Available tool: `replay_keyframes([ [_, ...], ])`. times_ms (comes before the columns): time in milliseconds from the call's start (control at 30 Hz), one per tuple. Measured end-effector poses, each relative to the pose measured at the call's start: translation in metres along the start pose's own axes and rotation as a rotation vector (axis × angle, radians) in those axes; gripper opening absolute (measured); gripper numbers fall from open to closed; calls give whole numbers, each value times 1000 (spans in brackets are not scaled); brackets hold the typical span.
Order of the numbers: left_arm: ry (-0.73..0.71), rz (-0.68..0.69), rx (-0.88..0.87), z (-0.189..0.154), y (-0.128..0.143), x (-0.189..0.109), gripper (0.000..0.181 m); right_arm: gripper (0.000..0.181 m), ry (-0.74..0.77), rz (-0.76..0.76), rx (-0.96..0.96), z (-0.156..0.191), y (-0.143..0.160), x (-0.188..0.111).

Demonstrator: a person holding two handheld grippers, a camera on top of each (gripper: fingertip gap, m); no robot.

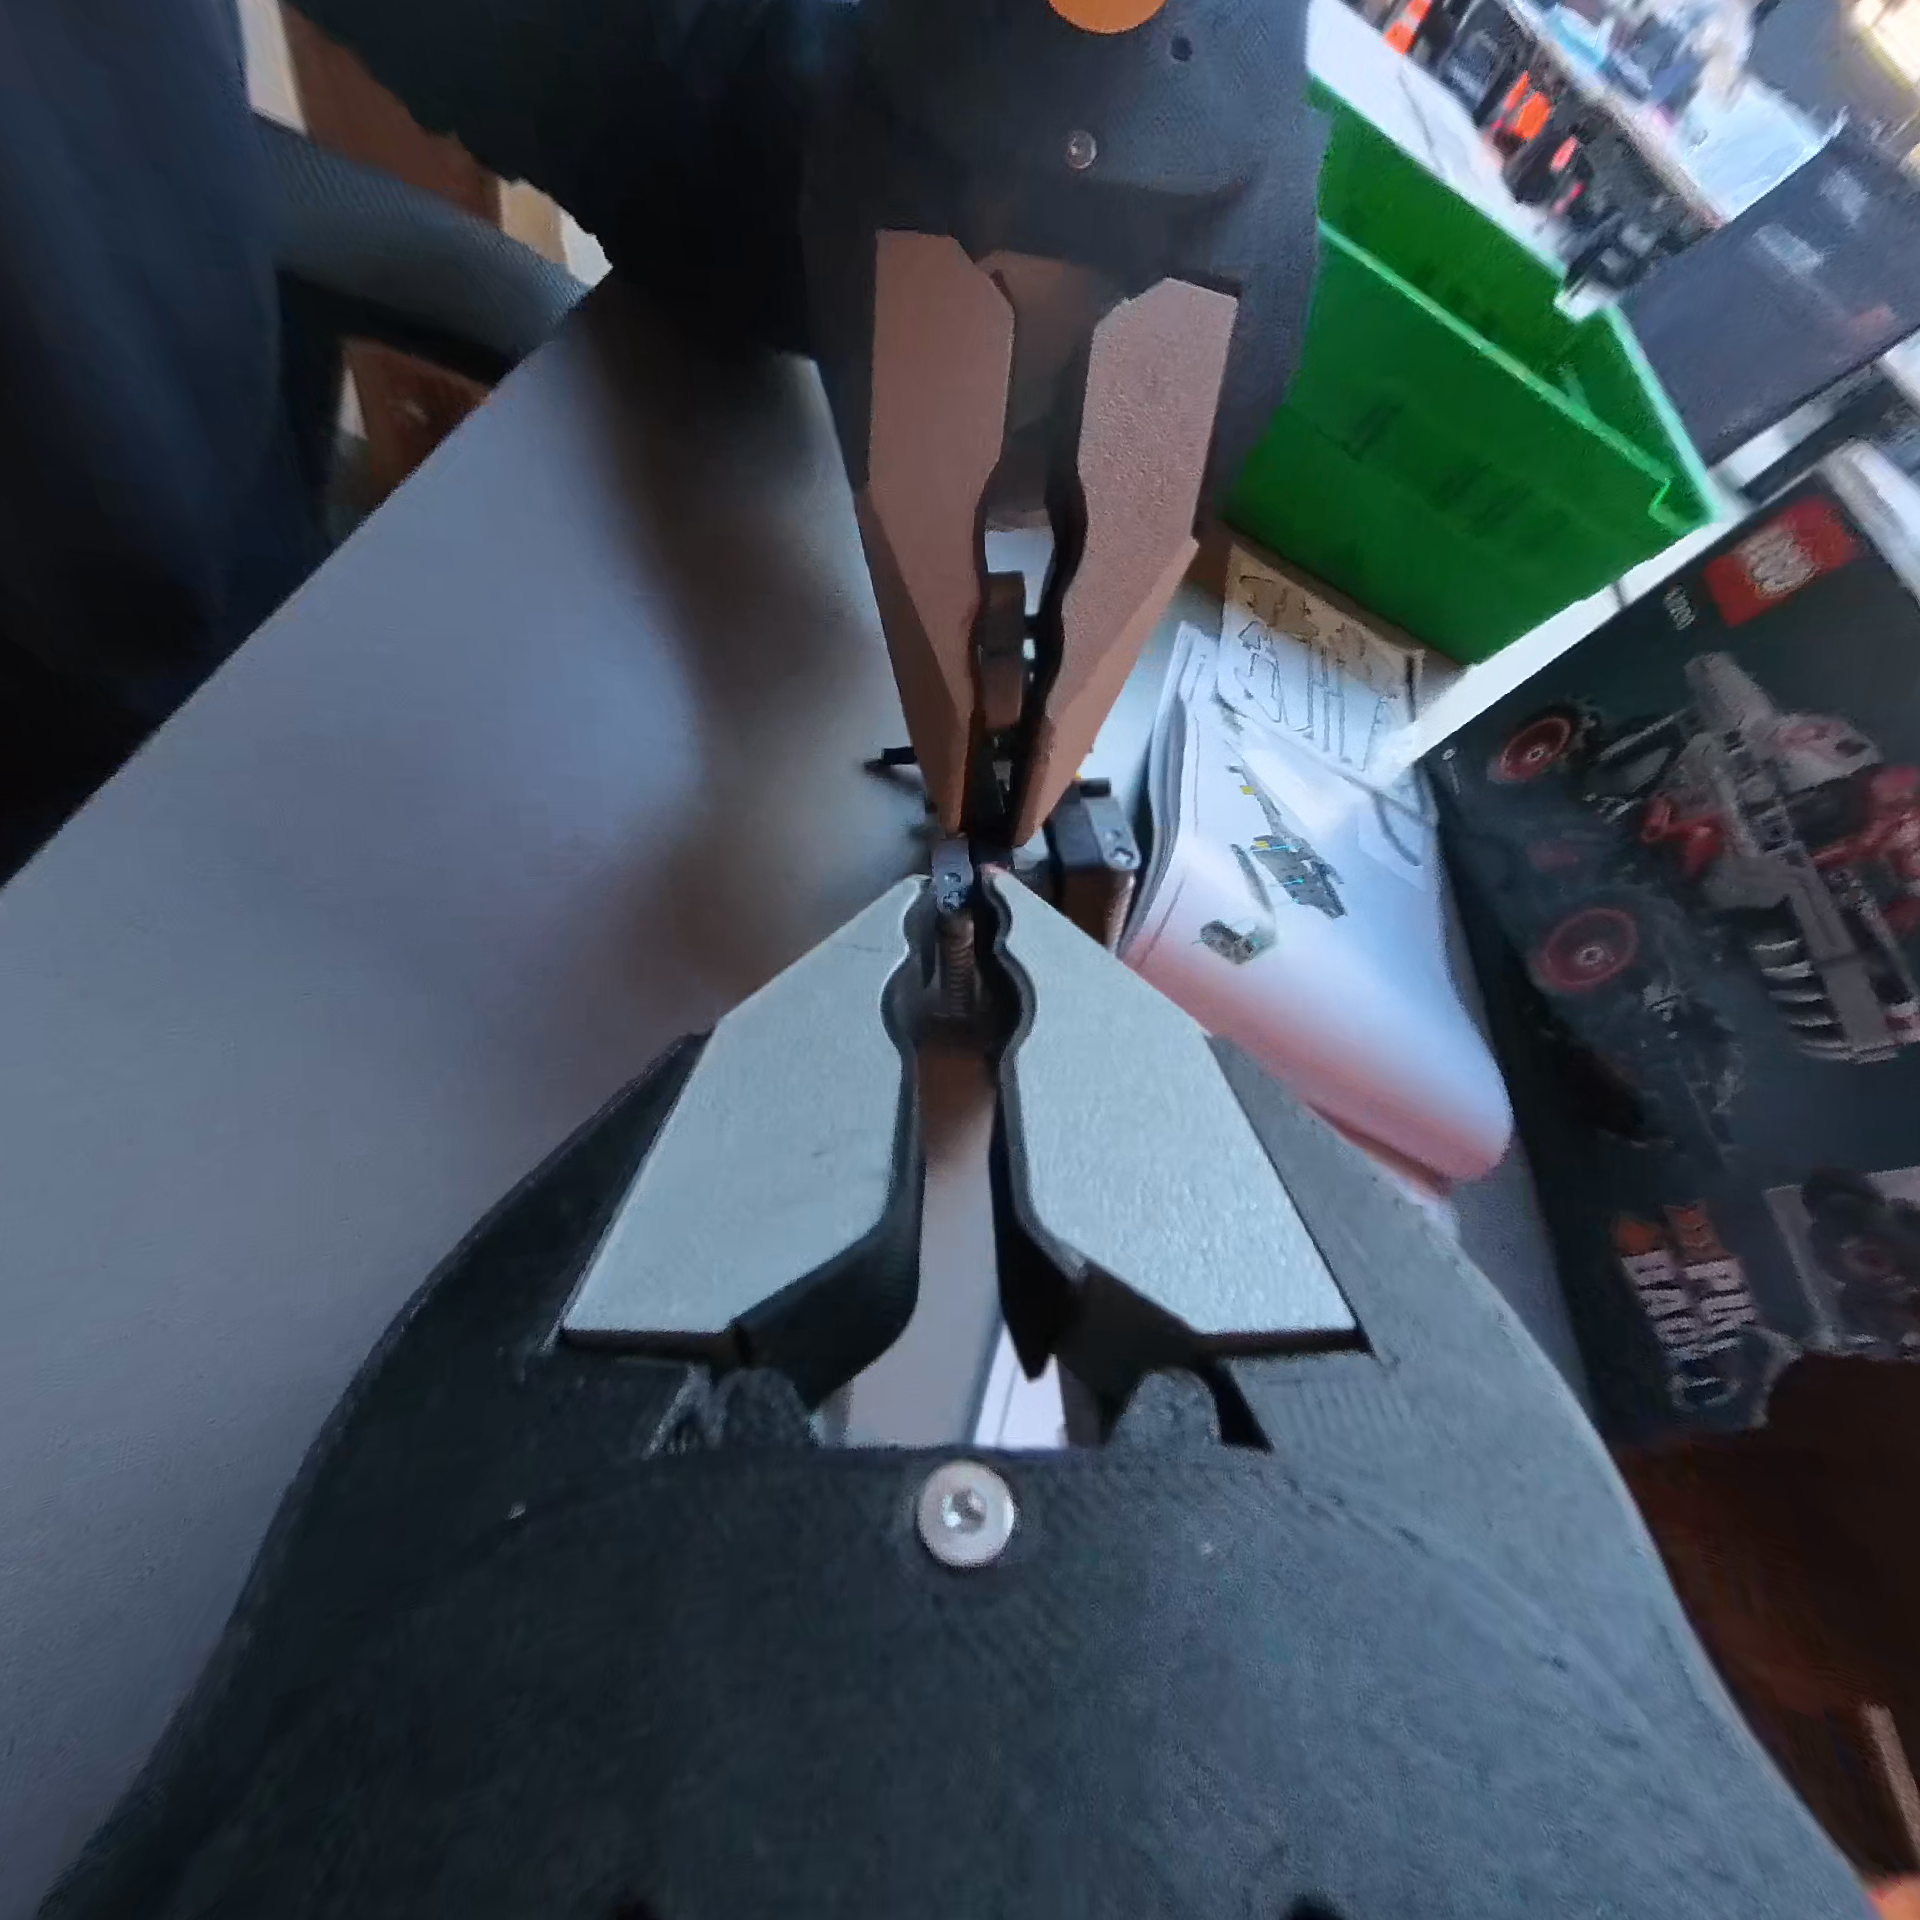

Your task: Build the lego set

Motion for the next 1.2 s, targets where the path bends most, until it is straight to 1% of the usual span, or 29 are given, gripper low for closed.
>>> replay_keyframes([
  [67,-8,-8,-7,-1,0,2,6,4,-50,8,55,-1,2,-1],
  [167,-41,11,23,-2,-1,5,6,4,-23,13,-5,1,4,-2],
  [267,-5,-24,-28,-1,-1,4,5,4,-19,19,-44,3,3,-3],
  [333,-9,-18,-11,-3,-2,5,5,4,-16,28,-71,5,3,-4],
  [500,-4,-31,-8,-6,-3,6,5,3,-72,4,13,5,4,-6],
  [667,2,-38,-10,-8,-5,8,5,3,-80,7,-5,6,3,-8],
  [733,14,-51,-17,-6,-4,5,6,4,-36,-2,-27,4,1,-7],
  [833,43,-105,-83,-1,-5,1,6,8,53,-5,-74,3,-1,-8],
  [967,54,-118,-106,0,-4,3,6,5,53,-1,-76,5,-1,-7],
  [1100,59,-191,-136,2,-9,-2,5,5,74,-20,-36,5,0,-5],
  [1133,55,-185,-135,3,-9,-3,5,5,82,-27,-30,4,0,-4],
  [1200,58,-166,-136,3,-6,-2,5,5,127,-15,-85,2,1,-4],
])
Point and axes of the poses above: each gripper's, where its closed fingertips meet, x out along the fingers, y out of its underside, z = x × y across the jaws, the point moved 6 cm from there along -x, back along the fingers, and after that the axes turned 10 degrees about y, right-handed, at the moved point
